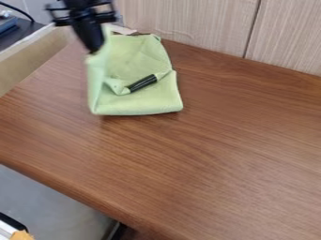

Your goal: Fold the cloth from bottom left to right side

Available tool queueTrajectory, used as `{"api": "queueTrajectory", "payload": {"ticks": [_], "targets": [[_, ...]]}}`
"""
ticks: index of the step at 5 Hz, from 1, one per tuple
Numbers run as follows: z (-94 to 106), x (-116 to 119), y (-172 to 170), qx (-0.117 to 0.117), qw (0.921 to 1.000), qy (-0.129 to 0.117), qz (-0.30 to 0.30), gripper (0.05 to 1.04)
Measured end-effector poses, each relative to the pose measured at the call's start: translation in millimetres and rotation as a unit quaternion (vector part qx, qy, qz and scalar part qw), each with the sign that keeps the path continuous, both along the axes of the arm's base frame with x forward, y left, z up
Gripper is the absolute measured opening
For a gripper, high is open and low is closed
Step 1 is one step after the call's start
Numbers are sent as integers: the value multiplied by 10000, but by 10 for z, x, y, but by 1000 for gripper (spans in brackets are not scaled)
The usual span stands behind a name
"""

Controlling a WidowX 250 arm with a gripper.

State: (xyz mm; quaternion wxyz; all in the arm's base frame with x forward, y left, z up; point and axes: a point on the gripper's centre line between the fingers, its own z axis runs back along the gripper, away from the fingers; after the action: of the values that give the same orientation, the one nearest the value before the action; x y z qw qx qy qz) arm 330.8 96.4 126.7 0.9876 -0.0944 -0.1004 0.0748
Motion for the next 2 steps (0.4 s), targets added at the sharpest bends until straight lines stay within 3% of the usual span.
{"api": "queueTrajectory", "payload": {"ticks": [1,2], "targets": [[-39,309,-427,73,9985,31,-542,68],[-263,490,-768,158,9947,275,-980,94]]}}
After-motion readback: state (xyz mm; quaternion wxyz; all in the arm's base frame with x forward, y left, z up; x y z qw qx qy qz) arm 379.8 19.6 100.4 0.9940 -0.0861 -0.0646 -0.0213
